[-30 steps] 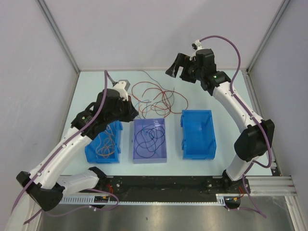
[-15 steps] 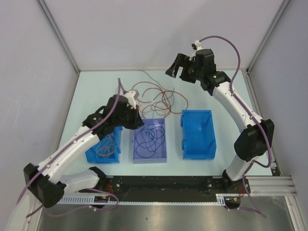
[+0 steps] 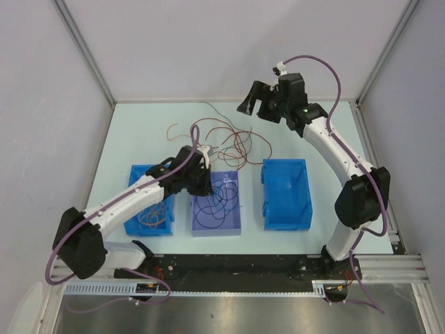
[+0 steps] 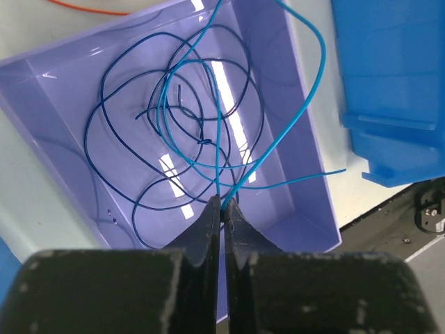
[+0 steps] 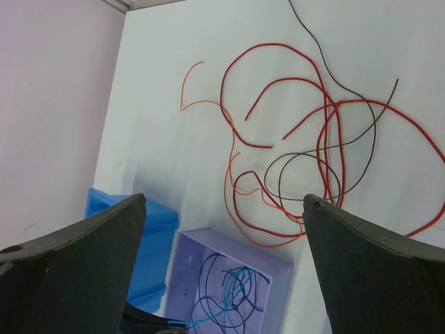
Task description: Untangle the cables
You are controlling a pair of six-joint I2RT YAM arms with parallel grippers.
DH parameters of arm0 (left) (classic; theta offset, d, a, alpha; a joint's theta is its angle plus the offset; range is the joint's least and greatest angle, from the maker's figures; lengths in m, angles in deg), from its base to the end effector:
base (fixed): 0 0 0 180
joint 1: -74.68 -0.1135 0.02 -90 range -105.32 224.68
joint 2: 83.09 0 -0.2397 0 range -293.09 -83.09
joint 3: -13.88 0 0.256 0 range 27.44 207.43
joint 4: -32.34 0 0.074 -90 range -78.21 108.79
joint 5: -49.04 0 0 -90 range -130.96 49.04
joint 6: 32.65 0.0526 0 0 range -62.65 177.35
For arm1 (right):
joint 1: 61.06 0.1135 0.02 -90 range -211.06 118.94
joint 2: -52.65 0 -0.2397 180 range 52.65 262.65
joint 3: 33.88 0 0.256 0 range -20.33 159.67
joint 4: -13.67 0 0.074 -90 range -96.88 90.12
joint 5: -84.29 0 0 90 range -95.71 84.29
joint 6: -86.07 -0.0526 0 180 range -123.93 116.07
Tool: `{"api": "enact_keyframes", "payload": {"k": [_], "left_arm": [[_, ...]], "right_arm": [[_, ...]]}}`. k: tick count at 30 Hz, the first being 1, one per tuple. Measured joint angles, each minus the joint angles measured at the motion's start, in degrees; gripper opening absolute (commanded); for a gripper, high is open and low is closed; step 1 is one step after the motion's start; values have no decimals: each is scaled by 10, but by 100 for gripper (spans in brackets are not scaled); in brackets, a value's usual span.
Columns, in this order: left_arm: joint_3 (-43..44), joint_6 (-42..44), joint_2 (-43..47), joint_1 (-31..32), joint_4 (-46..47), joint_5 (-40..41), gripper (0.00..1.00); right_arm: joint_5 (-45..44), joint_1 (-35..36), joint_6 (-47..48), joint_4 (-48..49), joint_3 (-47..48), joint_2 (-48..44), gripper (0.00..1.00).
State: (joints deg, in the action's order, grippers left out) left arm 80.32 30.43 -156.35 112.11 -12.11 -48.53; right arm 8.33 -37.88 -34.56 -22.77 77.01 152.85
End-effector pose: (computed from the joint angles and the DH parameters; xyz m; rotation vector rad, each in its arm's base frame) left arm 0.2214 -0.1782 0.2142 0.2946 2.5509 -0.6242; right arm 0.3872 0.1797 0.3426 -0.0256 2.1092 0.8285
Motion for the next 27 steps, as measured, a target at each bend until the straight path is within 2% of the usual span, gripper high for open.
{"api": "enact_keyframes", "payload": {"k": [5, 11, 15, 22, 27], "left_arm": [[0, 0, -12, 14, -4, 21, 20], [20, 10, -12, 40, -62, 100, 11], [50, 31, -14, 71, -107, 151, 0], [81, 35, -19, 138, -175, 252, 0], [149, 35, -34, 163, -246, 342, 0]], "right_arm": [[0, 3, 0, -3, 1, 9, 100], [0, 7, 2, -9, 8, 13, 100], [0, 11, 3, -10, 12, 17, 100], [0, 15, 3, -14, 17, 24, 100], [0, 15, 5, -18, 17, 24, 100]]}}
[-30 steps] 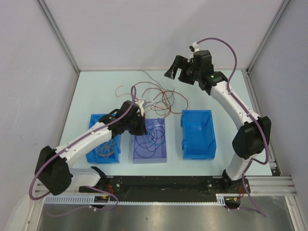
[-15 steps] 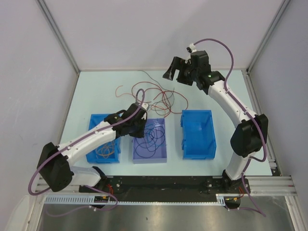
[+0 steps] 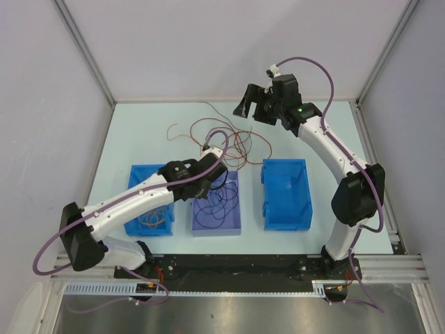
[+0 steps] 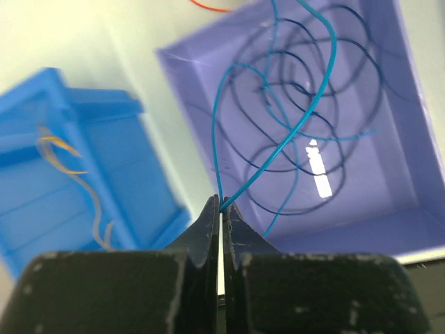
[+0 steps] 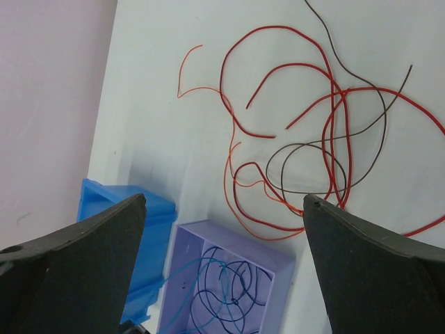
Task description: Untangle the cables
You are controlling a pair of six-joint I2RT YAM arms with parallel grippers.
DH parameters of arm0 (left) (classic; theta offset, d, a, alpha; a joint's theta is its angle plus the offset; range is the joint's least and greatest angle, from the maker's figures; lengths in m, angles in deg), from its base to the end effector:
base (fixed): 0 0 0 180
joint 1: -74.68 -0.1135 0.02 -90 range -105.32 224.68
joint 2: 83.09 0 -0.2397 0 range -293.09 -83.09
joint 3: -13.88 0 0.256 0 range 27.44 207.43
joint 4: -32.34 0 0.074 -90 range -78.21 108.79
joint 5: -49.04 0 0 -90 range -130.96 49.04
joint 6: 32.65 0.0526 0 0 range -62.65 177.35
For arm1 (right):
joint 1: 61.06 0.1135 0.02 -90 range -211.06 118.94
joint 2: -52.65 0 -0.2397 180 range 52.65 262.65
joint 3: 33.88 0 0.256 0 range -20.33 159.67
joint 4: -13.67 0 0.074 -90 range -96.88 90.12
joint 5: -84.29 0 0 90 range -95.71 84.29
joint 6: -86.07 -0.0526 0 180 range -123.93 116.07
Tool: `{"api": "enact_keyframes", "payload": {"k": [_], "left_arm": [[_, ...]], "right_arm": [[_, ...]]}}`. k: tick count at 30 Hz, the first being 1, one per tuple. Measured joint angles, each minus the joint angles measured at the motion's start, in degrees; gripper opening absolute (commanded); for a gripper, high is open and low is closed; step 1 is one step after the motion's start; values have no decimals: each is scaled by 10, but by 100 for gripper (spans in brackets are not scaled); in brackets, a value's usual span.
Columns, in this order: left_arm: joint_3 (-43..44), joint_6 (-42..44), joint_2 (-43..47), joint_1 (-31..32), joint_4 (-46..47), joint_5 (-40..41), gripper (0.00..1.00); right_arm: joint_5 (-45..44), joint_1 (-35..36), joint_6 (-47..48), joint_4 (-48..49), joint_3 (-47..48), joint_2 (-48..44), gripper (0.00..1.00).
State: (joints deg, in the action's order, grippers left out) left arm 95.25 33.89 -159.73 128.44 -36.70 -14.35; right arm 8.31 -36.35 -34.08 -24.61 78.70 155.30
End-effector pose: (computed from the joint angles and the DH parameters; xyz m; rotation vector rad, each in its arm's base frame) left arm 0.1799 -0.2056 0.2588 0.5248 2.4555 0.1066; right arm 0.3896 0.1933 0.3322 -0.0556 2.1581 0.8268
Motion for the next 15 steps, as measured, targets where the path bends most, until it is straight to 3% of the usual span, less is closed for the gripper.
{"api": "enact_keyframes", "payload": {"k": [9, 15], "left_arm": [[59, -2, -6, 23, -86, 81, 0], [145, -7, -4, 56, -134, 115, 0]], "right_arm": [[0, 0, 2, -3, 0, 0, 100], [0, 0, 2, -3, 0, 0, 100]]}}
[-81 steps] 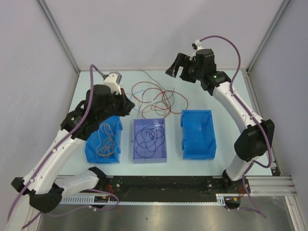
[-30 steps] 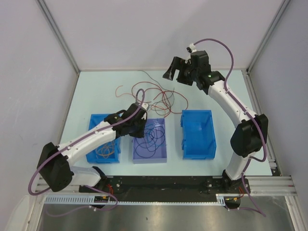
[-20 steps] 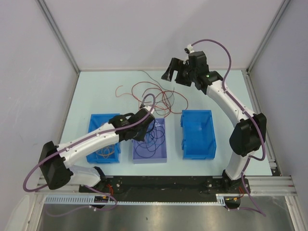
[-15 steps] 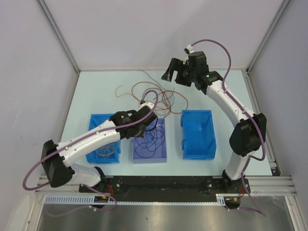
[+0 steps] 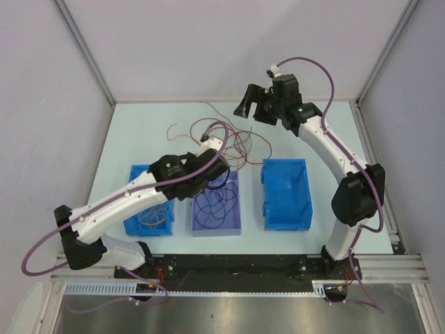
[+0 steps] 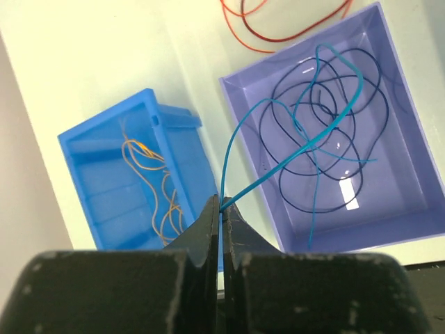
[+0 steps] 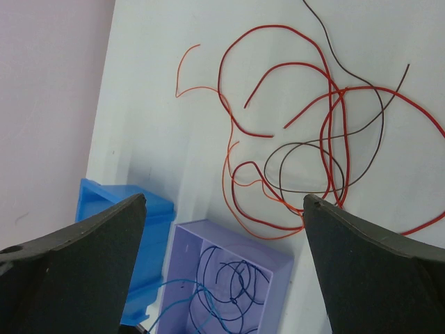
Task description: Untangle the cables
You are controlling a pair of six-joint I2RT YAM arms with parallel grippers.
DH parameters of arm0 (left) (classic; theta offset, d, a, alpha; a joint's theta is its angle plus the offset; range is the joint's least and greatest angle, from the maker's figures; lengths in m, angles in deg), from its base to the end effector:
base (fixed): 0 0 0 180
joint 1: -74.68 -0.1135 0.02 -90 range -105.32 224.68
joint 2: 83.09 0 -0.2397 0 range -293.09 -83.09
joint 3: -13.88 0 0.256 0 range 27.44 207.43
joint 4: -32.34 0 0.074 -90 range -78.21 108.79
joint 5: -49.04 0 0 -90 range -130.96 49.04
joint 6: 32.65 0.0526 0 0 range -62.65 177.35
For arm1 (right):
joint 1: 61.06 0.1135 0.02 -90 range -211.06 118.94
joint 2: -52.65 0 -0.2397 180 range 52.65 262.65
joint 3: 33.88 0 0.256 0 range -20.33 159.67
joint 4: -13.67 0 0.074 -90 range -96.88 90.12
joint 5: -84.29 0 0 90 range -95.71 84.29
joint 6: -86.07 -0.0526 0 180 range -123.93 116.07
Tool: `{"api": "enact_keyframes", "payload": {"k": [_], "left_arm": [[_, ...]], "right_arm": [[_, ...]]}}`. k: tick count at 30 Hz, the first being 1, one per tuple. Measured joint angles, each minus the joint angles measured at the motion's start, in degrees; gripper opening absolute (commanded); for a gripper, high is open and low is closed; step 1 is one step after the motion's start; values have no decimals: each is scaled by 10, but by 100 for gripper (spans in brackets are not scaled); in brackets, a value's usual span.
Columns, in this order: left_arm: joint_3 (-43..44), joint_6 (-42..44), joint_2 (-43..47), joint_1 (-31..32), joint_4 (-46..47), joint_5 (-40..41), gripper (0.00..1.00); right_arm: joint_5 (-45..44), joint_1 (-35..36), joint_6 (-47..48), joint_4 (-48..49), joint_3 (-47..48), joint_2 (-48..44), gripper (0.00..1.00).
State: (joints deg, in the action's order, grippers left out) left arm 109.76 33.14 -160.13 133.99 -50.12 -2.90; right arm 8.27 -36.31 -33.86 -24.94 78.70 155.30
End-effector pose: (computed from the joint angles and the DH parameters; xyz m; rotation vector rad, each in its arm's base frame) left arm 0.1605 -0.2069 0.3264 0.5295 2.3065 0.2387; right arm 0.3891 0.1934 0.3315 -0.0592 2.1633 0.8227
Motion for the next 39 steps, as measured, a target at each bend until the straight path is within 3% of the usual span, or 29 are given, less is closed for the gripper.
{"api": "enact_keyframes", "payload": {"k": [11, 23, 26, 27, 30, 36, 39], "left_arm": [[-23, -8, -24, 12, -20, 17, 0], [-128, 21, -86, 12, 120, -78, 2], [-136, 26, -97, 12, 138, -97, 17], [-138, 29, -98, 12, 143, -105, 34], [-140, 40, -99, 12, 150, -130, 54], [-141, 56, -94, 12, 156, -161, 69], [-141, 63, -80, 13, 156, -166, 70]], "right_arm": [[0, 0, 0, 0, 0, 0, 100], [0, -2, 0, -1, 0, 0, 100], [0, -3, 1, -1, 0, 0, 100], [0, -4, 1, -1, 0, 0, 100], [0, -4, 0, -1, 0, 0, 100], [0, -5, 1, -1, 0, 0, 100], [0, -5, 1, -1, 0, 0, 100]]}}
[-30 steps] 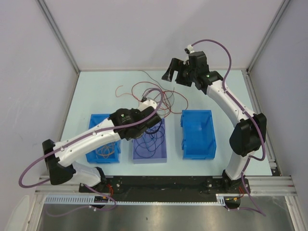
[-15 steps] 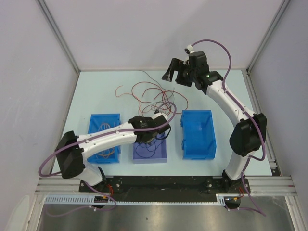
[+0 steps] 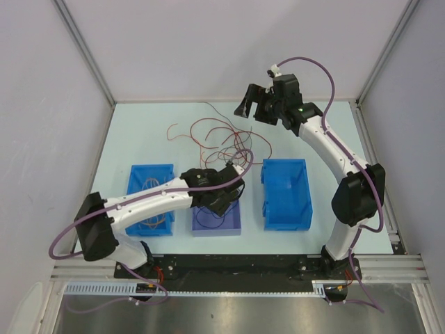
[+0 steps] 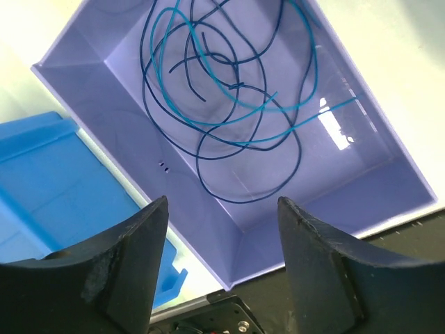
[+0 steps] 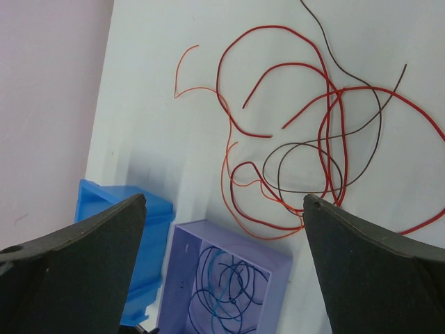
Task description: Untangle the cables
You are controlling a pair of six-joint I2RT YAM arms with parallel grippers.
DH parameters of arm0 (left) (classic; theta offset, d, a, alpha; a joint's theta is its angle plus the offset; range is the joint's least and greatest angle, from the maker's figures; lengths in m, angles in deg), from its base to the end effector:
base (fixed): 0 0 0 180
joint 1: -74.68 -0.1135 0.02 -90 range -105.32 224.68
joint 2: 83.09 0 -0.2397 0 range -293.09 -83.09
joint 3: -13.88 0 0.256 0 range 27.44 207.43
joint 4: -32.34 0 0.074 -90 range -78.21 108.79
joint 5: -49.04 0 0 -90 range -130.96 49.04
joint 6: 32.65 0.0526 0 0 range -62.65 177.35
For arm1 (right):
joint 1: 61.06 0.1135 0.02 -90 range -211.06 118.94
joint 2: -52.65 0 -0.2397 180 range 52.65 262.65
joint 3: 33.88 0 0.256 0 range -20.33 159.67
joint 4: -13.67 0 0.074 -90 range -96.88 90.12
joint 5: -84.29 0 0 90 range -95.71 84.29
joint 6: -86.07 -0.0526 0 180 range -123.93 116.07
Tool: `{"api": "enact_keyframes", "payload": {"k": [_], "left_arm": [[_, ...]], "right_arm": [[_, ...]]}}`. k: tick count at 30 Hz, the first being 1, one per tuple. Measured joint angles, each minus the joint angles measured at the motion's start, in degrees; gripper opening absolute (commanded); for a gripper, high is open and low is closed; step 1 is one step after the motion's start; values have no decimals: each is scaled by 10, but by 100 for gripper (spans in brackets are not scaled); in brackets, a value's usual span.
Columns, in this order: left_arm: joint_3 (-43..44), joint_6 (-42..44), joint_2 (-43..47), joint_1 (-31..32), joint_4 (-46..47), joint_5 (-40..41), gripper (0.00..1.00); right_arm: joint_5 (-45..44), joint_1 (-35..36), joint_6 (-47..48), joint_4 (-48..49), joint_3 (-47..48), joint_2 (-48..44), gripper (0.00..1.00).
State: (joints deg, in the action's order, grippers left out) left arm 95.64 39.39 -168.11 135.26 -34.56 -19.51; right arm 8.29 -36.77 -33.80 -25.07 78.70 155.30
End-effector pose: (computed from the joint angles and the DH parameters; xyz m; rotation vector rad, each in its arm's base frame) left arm 0.1624 -0.2488 0.2221 0.8777 2.4905 0.0948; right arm 0.3905 0.1902 0.3313 -0.0515 2.1644 0.8173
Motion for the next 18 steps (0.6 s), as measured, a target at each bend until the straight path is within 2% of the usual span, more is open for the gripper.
{"api": "enact_keyframes", "payload": {"k": [10, 13, 15, 18], "left_arm": [[-1, 4, 70, -21, 12, -25, 72], [-16, 5, 94, -51, 35, -47, 73], [-31, 5, 117, -84, 48, -66, 80], [-54, 7, 153, -142, 71, -91, 84]], "right_arm": [[0, 0, 0, 0, 0, 0, 100], [0, 0, 0, -2, 0, 0, 100], [-1, 0, 2, -5, 0, 0, 100], [-8, 1, 7, -12, 0, 1, 100]]}}
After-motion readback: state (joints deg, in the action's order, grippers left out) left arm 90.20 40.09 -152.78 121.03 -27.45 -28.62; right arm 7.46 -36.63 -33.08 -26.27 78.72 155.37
